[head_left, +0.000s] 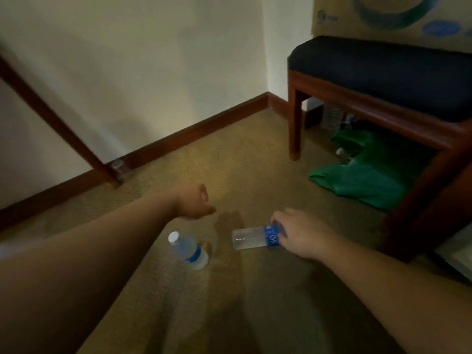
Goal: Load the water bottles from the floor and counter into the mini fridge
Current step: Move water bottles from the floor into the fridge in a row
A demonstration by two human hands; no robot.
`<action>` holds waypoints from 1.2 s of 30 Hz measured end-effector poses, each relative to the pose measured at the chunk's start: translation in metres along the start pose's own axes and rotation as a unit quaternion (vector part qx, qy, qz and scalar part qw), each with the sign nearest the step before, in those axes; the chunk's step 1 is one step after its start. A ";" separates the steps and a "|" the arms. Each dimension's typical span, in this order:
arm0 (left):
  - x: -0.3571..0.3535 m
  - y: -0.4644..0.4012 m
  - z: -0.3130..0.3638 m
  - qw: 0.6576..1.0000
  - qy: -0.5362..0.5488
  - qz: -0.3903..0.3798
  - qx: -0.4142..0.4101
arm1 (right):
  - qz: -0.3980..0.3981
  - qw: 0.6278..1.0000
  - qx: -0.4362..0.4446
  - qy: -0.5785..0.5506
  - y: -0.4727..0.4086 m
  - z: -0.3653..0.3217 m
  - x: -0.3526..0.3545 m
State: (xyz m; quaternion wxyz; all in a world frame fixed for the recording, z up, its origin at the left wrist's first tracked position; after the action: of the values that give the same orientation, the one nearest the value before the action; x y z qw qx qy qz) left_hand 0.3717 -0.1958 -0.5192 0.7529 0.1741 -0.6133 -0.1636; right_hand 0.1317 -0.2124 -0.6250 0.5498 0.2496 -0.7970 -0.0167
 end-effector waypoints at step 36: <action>0.063 0.047 0.193 0.953 -0.170 0.044 -0.248 | 0.015 0.993 -0.118 -0.026 0.186 0.054 0.089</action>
State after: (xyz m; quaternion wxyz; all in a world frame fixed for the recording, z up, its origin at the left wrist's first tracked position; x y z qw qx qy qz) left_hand 0.1959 -0.1951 -0.4063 0.6631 -0.0751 -0.6797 -0.3046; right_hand -0.0108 -0.0996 -0.5130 0.5548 0.1703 -0.8071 -0.1084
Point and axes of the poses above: each hand's wrist, its own y-axis away from the middle knuckle, its own x-axis out of the back of the hand, z = x × y, the point moved 6 cm from there along -y, towards the middle knuckle, and after that the axes turned 13 degrees about -x, right-handed, at the moved point
